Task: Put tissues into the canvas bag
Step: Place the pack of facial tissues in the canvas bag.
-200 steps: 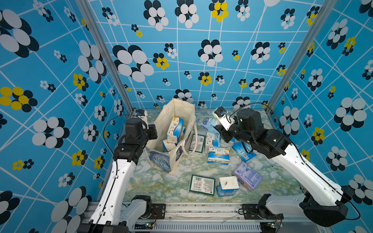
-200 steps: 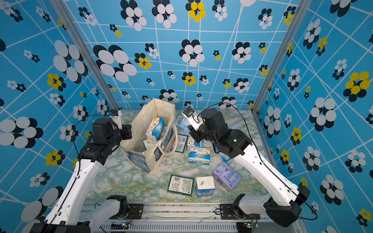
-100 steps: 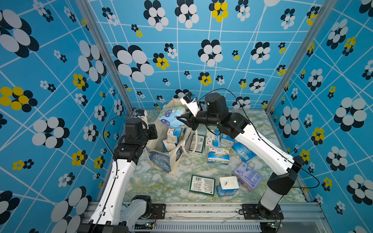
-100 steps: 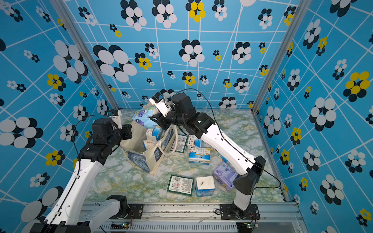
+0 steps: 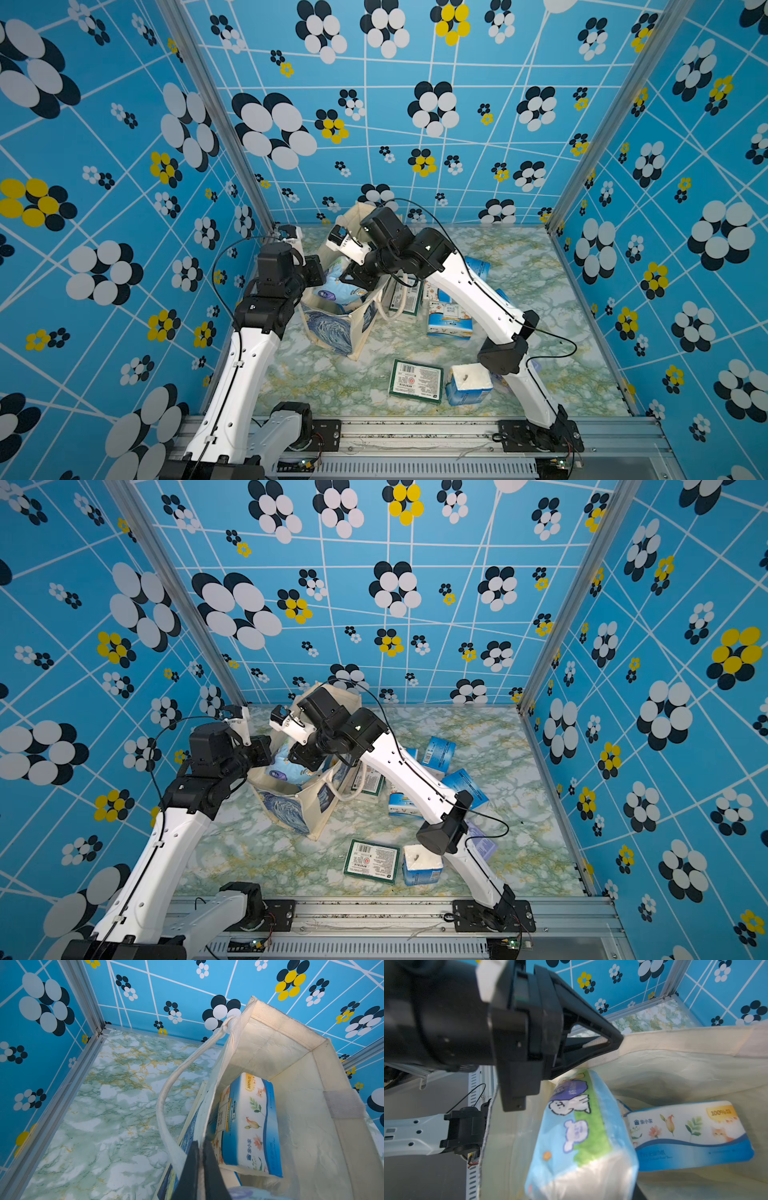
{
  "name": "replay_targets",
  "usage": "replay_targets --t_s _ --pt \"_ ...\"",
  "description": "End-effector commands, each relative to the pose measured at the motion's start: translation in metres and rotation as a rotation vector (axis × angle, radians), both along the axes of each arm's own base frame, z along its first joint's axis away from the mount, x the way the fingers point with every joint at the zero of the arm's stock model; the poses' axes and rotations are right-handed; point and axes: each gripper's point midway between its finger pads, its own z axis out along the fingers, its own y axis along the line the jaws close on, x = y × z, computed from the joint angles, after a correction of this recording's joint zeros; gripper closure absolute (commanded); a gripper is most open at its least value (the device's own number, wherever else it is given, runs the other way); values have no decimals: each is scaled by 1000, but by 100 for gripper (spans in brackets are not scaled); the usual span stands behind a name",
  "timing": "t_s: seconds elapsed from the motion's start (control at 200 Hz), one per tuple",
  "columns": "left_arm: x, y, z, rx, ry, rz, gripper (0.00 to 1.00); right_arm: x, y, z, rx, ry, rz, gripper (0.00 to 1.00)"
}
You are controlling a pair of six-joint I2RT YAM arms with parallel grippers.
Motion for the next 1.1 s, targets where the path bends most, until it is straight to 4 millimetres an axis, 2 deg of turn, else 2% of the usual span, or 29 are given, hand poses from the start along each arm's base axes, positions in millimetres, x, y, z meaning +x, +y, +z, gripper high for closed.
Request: replay_targets --t_s 0.0,0.2,0.27,0.33,0.51,0.59,0.64,0.7,0.75,0.76,0.775,0.88,0.99,1.094 --pt "1 -1 40 -21 -118 4 100 -4 -14 -32 -133 34 1 74" --pt "2 -2 38 -24 -119 6 100 -4 6 -52 -132 37 7 73" --pt "2 -2 36 -24 -115 4 100 -7 14 -52 -105 51 18 68" --pt "2 -2 36 -22 -113 7 100 -6 19 -48 -80 53 16 58" --pt "1 1 35 -2 -107 16 100 2 17 -20 -23 -13 -21 40" --pt "1 3 33 5 -101 22 100 4 15 -2 22 -32 -38 29" --pt "1 3 32 6 -99 23 100 5 13 11 60 -37 -48 19" --pt "1 3 30 8 -95 25 100 6 10 27 107 -41 -64 16" --pt "0 4 30 10 -94 25 100 8 6 44 156 -44 -79 12" --pt "0 3 29 11 -94 24 100 9 6 41 154 -35 -85 11" --pt "0 4 29 12 -93 26 100 8 0 57 190 -48 -92 11" --pt "0 6 28 25 -87 31 100 19 -20 86 306 -35 -163 9" --pt "-2 8 30 40 -92 35 100 45 -56 89 370 -4 -314 10" --pt "-3 9 33 54 -104 38 100 72 -96 69 353 24 -482 16"
